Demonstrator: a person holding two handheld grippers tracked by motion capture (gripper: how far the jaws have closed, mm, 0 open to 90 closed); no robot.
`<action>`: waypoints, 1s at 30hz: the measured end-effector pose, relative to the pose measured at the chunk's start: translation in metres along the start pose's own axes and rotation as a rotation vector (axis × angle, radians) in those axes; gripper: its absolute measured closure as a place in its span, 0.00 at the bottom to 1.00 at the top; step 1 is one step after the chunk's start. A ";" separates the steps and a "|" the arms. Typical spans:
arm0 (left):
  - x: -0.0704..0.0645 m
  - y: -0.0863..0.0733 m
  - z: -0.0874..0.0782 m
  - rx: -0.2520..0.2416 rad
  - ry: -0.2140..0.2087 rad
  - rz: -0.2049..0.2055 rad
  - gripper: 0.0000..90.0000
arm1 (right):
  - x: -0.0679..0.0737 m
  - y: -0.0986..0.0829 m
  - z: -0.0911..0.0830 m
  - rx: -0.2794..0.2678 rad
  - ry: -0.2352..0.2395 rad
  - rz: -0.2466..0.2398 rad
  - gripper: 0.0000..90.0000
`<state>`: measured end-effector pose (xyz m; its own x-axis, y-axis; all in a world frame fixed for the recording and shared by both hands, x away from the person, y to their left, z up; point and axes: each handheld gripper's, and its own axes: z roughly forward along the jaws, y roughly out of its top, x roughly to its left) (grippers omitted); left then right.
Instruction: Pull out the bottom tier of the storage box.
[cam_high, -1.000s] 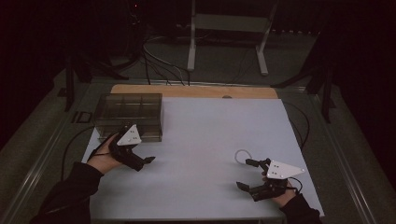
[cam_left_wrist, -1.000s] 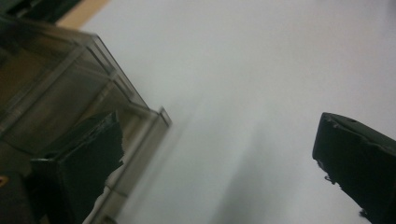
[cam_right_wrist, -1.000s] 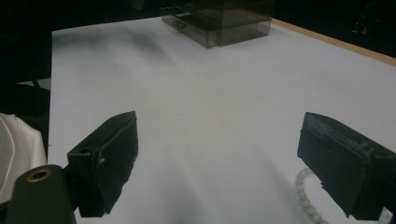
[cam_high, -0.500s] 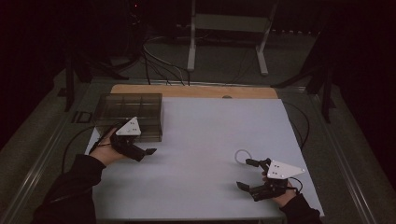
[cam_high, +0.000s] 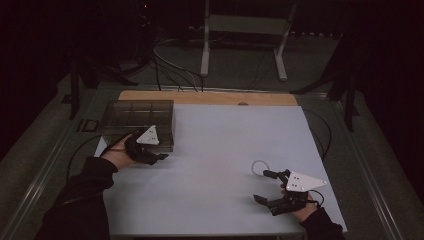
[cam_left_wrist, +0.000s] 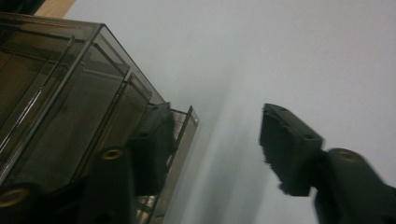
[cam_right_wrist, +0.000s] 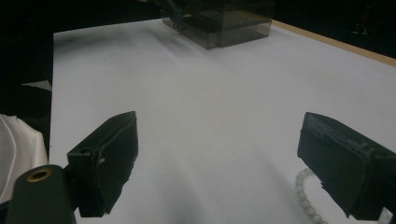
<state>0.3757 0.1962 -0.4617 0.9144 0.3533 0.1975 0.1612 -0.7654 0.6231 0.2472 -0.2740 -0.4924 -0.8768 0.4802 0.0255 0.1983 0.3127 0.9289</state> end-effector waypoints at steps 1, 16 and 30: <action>0.001 0.000 0.002 0.016 0.007 0.008 0.52 | 0.000 0.000 0.000 0.001 0.000 -0.001 0.14; 0.011 0.003 0.025 0.129 0.012 0.103 0.63 | 0.000 0.000 0.000 0.000 0.005 0.003 0.14; 0.018 0.000 0.038 0.134 -0.033 0.184 0.85 | 0.000 -0.001 0.000 0.002 0.010 0.004 0.14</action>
<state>0.4067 0.1821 -0.4870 0.9443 0.1851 0.2722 0.0364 -0.8806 0.4725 0.2474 -0.2742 -0.4935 -0.8801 0.4735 0.0333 0.2029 0.3118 0.9282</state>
